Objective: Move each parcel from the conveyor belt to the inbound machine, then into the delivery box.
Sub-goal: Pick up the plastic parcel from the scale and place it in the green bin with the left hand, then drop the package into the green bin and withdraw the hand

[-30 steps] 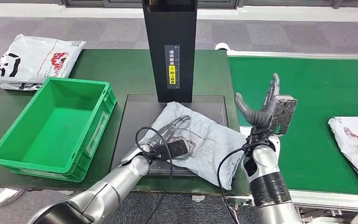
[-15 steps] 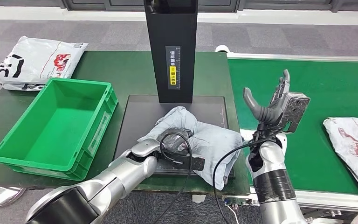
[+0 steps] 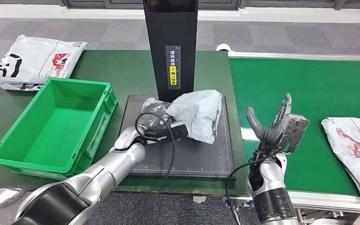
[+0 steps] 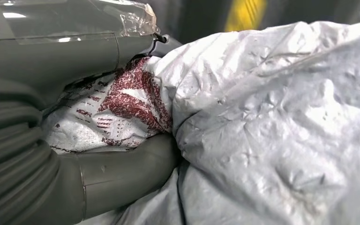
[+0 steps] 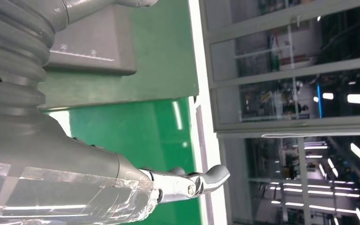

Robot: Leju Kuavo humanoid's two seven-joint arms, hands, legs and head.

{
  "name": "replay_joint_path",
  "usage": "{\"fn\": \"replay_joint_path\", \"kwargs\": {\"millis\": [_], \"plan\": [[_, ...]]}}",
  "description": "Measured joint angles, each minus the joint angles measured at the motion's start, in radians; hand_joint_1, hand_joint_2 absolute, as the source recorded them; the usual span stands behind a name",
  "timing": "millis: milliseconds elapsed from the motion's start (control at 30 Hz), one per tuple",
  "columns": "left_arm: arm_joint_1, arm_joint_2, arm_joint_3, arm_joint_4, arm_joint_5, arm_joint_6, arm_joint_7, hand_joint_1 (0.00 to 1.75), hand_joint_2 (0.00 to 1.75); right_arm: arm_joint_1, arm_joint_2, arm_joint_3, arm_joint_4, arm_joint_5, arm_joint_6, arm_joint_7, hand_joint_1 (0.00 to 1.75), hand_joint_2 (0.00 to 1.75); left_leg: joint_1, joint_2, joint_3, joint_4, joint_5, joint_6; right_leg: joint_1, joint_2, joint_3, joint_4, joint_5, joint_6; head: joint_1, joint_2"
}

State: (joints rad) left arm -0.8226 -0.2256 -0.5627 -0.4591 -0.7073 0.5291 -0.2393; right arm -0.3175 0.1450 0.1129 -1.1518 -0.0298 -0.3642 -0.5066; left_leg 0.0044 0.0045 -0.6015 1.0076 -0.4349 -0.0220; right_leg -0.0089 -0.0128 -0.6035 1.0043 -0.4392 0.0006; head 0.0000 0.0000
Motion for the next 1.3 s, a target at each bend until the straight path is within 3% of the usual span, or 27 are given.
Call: {"fn": "replay_joint_path", "kwargs": {"millis": [100,233,400,567,767,967,1100,1200,1300], "plan": [[-0.018,0.033,0.049,-0.049,-0.060,0.081,0.065,1.75,1.75,0.019,-0.003,0.000,-0.011,-0.003,-0.005,0.001,0.00,1.75,0.000,0.000,-0.001,0.000,0.000,0.000,0.000,0.000,-0.001,0.000,0.000,0.000,0.000,0.000],[-0.026,0.095,0.117,-0.118,-0.294,0.152,0.243,1.75,1.75,0.037,-0.010,0.000,-0.016,-0.011,-0.011,0.009,0.00,1.75,0.000,0.001,-0.001,0.000,0.000,0.000,0.000,0.002,-0.001,0.000,0.000,0.000,0.000,0.000],[-0.015,0.182,0.264,-0.182,-0.608,0.164,0.428,1.75,1.75,0.056,-0.016,0.000,-0.014,-0.010,-0.016,0.004,0.00,1.75,0.000,0.002,-0.002,0.000,0.000,0.000,0.000,0.004,-0.002,0.000,0.000,0.000,0.000,0.000],[-0.009,0.281,0.392,-0.178,-0.806,0.153,0.602,1.75,1.75,0.014,-0.016,0.000,0.030,-0.011,-0.015,0.007,0.00,1.75,0.002,0.006,-0.002,-0.001,0.000,-0.001,0.001,0.006,-0.004,0.001,0.001,-0.002,0.000,0.000],[0.007,0.383,0.484,-0.147,-0.818,0.079,0.664,1.75,1.75,-0.031,-0.019,0.000,0.088,-0.015,-0.015,0.009,0.00,1.75,0.002,0.006,-0.003,-0.001,0.001,-0.002,0.002,0.006,-0.005,0.001,0.001,-0.003,0.000,0.000],[0.014,0.416,0.500,-0.111,-0.819,-0.008,0.698,1.75,1.75,-0.032,-0.021,0.000,0.103,-0.021,-0.008,0.010,0.00,1.75,0.002,0.003,-0.005,-0.001,0.000,-0.002,0.001,0.004,-0.005,0.000,0.001,-0.003,0.000,0.000],[0.015,0.416,0.506,-0.077,-0.819,-0.089,0.703,0.00,1.75,-0.032,-0.022,-0.001,0.103,-0.020,0.000,0.013,0.00,1.75,0.002,0.004,-0.004,0.000,0.000,-0.002,0.000,0.005,-0.006,0.000,0.001,-0.003,0.000,0.000],[0.014,0.409,0.529,-0.057,-0.808,-0.104,0.675,0.00,1.75,-0.027,-0.023,-0.002,0.103,-0.011,0.001,0.022,0.00,1.75,0.002,0.004,-0.004,0.000,0.000,-0.002,0.001,0.005,-0.006,0.000,0.001,-0.003,0.000,0.000],[0.014,0.397,0.564,-0.049,-0.768,-0.043,0.609,0.00,0.44,-0.008,-0.024,-0.003,0.094,-0.005,0.000,0.027,0.00,1.75,0.002,0.003,-0.004,0.000,0.000,-0.002,0.002,0.004,-0.006,0.000,0.001,-0.003,0.000,0.000]]}}
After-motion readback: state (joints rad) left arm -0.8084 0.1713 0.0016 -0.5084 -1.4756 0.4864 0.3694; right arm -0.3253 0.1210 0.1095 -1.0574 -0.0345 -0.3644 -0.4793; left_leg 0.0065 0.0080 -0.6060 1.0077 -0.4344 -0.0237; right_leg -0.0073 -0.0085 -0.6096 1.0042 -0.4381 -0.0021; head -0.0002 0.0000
